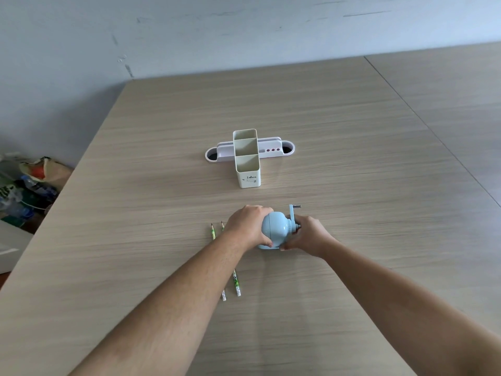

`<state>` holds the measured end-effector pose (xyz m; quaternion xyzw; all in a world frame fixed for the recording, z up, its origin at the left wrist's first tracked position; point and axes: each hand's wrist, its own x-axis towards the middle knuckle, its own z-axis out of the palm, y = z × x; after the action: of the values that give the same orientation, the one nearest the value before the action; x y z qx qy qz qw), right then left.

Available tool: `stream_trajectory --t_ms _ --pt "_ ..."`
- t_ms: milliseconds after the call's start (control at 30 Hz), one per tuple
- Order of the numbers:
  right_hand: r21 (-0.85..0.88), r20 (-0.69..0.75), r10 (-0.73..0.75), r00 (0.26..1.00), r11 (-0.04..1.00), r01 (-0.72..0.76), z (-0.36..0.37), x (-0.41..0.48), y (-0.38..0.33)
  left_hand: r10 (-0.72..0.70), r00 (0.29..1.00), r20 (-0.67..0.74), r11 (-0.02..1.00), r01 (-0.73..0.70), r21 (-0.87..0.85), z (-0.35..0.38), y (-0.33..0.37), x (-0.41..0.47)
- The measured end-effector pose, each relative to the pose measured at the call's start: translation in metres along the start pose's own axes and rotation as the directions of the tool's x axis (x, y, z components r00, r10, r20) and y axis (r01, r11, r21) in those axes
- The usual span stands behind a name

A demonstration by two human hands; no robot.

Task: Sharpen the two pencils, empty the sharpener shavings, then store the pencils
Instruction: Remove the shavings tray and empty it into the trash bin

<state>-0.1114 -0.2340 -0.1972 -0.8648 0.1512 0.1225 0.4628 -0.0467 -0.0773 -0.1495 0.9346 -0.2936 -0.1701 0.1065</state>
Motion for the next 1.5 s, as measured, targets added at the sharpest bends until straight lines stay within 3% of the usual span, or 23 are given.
stream_trajectory --t_ms 400,600,733,867,1000,1167,1367,1500 --pt "-0.124 -0.109 -0.003 0.994 0.992 -0.011 -0.069 -0.037 0.044 -0.001 1.000 0.018 1.000 0.001 0.000 0.001 -0.002 0.003" --pt "-0.120 -0.134 -0.101 0.986 0.989 0.085 -0.097 -0.051 0.018 0.020 0.999 0.029 0.982 -0.025 0.188 -0.005 0.010 -0.005" --pt "-0.125 -0.100 -0.227 0.969 0.969 0.214 -0.104 -0.046 -0.026 0.030 0.996 -0.087 0.997 -0.036 -0.069 -0.028 0.021 -0.017" --pt "-0.123 0.034 -0.382 0.924 0.916 0.383 -0.078 -0.029 -0.088 -0.103 0.958 -0.269 0.922 -0.010 -0.387 -0.058 0.005 -0.053" --pt "-0.109 0.237 -0.524 0.818 0.822 0.559 -0.010 -0.020 -0.152 -0.358 0.848 -0.392 0.853 0.125 -0.508 -0.068 -0.043 -0.130" --pt "0.036 0.527 -0.618 0.583 0.702 0.712 0.116 -0.053 -0.234 -0.648 0.623 -0.439 0.730 0.341 -0.592 -0.060 -0.112 -0.267" --pt "0.289 0.801 -0.529 0.282 0.753 0.591 0.277 -0.150 -0.301 -0.819 0.323 -0.474 0.573 0.502 -0.648 -0.019 -0.165 -0.447" --pt "0.340 0.861 -0.473 0.185 0.808 0.481 0.378 -0.202 -0.326 -0.881 0.223 -0.417 0.469 0.526 -0.709 0.009 -0.201 -0.546"
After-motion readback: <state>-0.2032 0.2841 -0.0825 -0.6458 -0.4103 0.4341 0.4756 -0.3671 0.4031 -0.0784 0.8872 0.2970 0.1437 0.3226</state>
